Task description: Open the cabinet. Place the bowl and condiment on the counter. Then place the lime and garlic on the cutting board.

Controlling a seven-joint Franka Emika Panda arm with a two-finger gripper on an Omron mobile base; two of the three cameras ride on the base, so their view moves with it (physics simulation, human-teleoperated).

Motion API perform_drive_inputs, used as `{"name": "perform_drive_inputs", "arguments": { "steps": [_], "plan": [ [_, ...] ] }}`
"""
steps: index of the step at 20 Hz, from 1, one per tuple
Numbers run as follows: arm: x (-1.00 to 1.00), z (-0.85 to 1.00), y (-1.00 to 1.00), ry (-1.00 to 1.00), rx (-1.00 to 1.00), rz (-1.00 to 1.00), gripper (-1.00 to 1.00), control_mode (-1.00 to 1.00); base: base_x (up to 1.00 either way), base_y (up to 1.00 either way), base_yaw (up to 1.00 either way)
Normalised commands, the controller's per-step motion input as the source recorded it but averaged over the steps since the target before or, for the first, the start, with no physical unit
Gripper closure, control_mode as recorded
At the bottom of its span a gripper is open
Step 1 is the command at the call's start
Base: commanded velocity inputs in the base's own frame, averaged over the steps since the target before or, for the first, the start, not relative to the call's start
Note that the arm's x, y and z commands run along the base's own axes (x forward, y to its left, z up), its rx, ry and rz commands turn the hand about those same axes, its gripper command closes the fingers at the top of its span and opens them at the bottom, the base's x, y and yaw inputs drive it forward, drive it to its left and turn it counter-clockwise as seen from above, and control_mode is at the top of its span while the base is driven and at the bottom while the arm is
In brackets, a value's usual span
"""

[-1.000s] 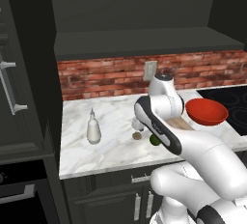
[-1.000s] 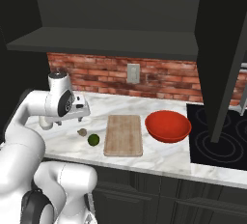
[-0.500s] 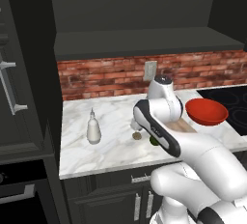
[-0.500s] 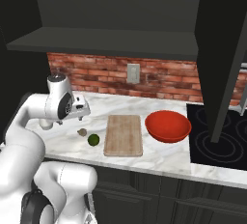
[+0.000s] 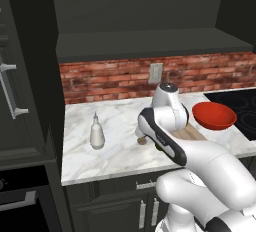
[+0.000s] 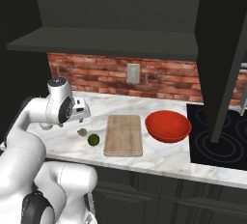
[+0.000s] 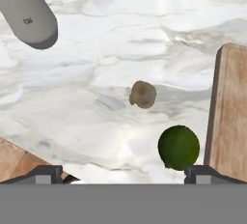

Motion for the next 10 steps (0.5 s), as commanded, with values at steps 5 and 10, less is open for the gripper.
{"name": "perform_drive_inputs", "arguments": {
  "steps": [5, 10],
  "plan": [
    [0.13, -0.14, 0.03, -0.01, 0.0, 0.0, -1.0, -1.0, 0.0, 0.0, 0.0],
    [0.15, -0.17, 0.05, -0.01, 0.0, 0.0, -1.0, -1.0, 0.0, 0.0, 0.0]
  ]
}}
